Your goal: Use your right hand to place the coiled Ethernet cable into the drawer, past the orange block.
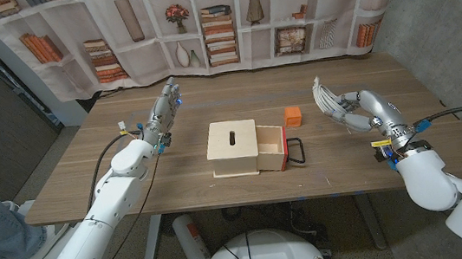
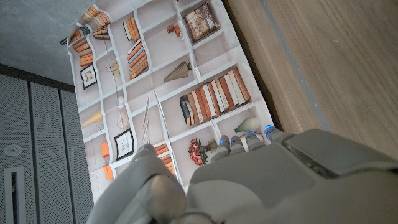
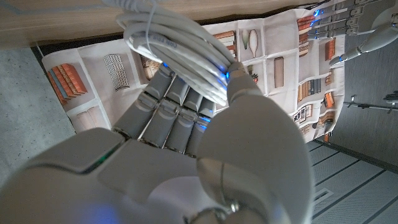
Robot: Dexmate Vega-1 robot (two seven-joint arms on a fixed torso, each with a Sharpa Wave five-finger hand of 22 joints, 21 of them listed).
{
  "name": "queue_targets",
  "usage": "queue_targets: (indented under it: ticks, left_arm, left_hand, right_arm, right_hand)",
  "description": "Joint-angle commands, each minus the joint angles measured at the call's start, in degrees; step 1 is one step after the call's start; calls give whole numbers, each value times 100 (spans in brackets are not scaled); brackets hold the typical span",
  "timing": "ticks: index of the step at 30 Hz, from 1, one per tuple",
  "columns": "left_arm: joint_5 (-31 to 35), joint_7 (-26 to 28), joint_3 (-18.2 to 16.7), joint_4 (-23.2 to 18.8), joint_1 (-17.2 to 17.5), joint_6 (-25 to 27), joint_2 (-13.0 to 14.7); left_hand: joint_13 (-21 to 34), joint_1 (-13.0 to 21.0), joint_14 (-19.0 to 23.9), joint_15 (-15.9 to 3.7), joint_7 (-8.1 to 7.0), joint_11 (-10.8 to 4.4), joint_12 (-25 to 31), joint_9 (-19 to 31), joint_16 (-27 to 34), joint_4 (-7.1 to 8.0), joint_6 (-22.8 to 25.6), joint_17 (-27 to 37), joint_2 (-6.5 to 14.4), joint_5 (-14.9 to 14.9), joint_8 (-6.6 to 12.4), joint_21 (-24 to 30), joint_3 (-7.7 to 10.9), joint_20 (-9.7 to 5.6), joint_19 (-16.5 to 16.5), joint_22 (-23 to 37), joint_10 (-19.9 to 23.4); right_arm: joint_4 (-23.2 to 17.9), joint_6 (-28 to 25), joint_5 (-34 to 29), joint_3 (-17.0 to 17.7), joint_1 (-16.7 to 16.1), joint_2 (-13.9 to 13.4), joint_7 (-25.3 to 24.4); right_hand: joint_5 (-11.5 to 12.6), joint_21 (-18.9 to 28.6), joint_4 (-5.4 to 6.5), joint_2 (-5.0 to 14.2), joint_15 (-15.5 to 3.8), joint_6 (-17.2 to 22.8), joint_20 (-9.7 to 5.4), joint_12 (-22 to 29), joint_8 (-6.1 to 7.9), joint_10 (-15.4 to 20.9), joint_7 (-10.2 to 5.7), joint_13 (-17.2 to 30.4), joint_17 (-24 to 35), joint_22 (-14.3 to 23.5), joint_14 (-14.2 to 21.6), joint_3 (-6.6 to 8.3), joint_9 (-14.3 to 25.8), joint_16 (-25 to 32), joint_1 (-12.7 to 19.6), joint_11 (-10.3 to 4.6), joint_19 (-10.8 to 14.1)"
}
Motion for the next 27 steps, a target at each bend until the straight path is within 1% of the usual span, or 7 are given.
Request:
queue_targets:
  ticks: [1,12,27]
  left_arm:
    - [3,-71,35,128,-100,-76,-45]
    - [35,-14,24,50,-113,-22,-20]
    - [12,-15,-17,67,-96,-28,-16]
  left_hand:
    - [24,51,-538,-26,7,-11,-12,11,-5,8,10,24,31,26,-18,46,-27,42,-1266,18,-16]
    - [24,57,-532,-32,7,-9,-14,11,-2,8,12,24,37,26,-18,45,-37,41,-1271,18,-22]
    - [24,65,-539,-21,6,-22,-13,11,-5,8,16,24,44,25,-17,47,-53,44,-1268,18,-20]
  right_arm:
    - [-83,240,-55,26,-4,150,107]
    - [78,722,107,-30,182,180,293]
    - [2,967,-27,-83,259,209,413]
  right_hand:
    - [40,65,-3,664,-329,544,-457,25,43,116,-485,10,37,19,61,-22,12,-11,691,-51,35]
    - [40,91,-4,658,-332,545,-457,20,34,118,-486,12,34,20,76,-37,13,-16,700,-50,49]
    - [40,141,5,666,-328,551,-459,26,17,176,-491,12,33,20,120,-65,16,-20,711,-72,54]
